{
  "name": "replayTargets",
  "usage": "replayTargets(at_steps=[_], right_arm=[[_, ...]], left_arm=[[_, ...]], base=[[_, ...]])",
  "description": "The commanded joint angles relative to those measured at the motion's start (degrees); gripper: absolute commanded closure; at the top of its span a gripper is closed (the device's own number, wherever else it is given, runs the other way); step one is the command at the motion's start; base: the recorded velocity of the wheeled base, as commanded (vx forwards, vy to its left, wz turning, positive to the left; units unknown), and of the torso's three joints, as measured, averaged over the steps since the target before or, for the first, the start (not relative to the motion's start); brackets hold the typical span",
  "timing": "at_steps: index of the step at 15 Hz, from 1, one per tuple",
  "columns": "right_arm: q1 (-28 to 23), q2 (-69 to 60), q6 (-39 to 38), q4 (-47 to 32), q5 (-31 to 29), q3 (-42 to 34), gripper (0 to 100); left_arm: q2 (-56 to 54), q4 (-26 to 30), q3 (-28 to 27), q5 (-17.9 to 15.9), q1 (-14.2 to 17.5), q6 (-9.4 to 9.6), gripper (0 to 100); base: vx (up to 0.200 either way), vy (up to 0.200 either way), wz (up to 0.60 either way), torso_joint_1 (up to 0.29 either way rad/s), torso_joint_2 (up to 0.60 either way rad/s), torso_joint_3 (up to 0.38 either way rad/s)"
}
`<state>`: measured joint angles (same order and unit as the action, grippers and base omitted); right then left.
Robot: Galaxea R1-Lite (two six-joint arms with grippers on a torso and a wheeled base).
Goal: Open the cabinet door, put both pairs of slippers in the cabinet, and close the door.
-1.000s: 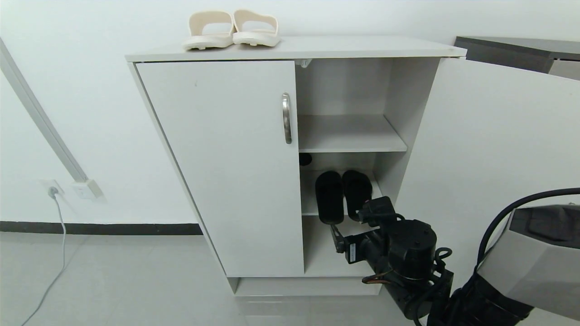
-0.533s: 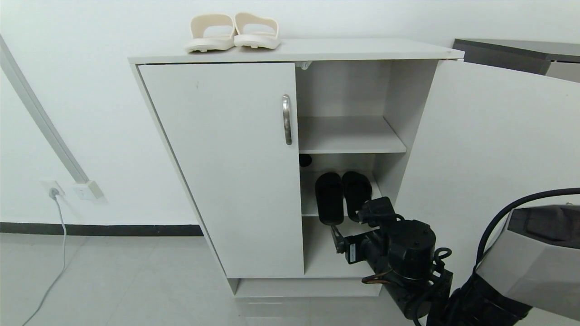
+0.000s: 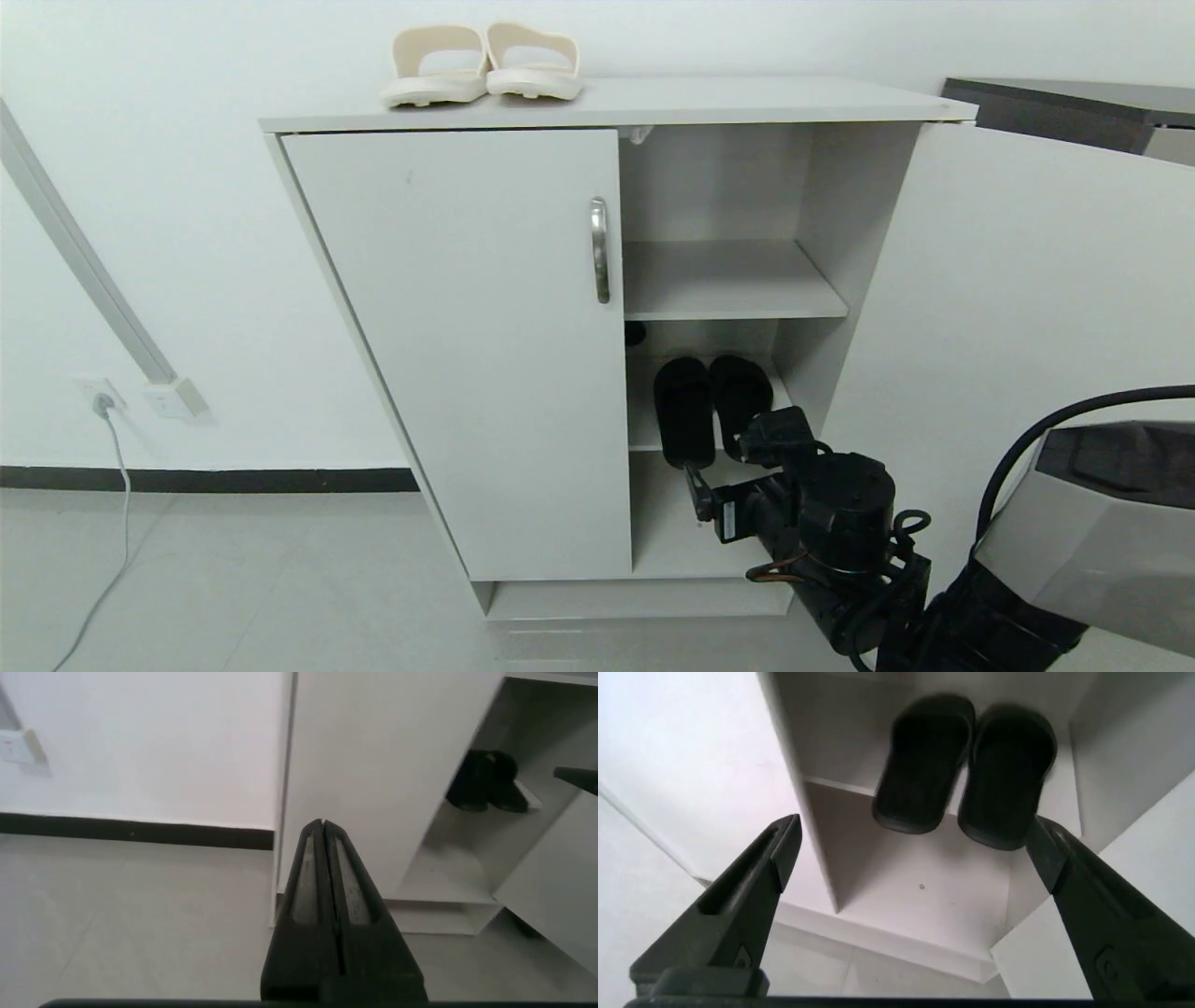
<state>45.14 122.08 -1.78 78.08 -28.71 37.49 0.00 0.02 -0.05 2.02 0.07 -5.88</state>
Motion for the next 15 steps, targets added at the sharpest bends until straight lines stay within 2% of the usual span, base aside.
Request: replayTargets(at_steps=[1,15], right_arm=[[0.1,0.4,0.0,0.1,0.1,0.0,0],[0.1,0.5,0.0,0.1,0.1,0.0,0]], left_arm=[[0.0,-0.1,0.0,0.0,0.0,-0.01,100],[0.1,-0.1,0.0,0.1,0.0,-0.01,100]], base=[[0.0,0.2,0.0,0.012,0.01,0.007],[0.0,0.2,0.0,0.002,0.0,0.004]])
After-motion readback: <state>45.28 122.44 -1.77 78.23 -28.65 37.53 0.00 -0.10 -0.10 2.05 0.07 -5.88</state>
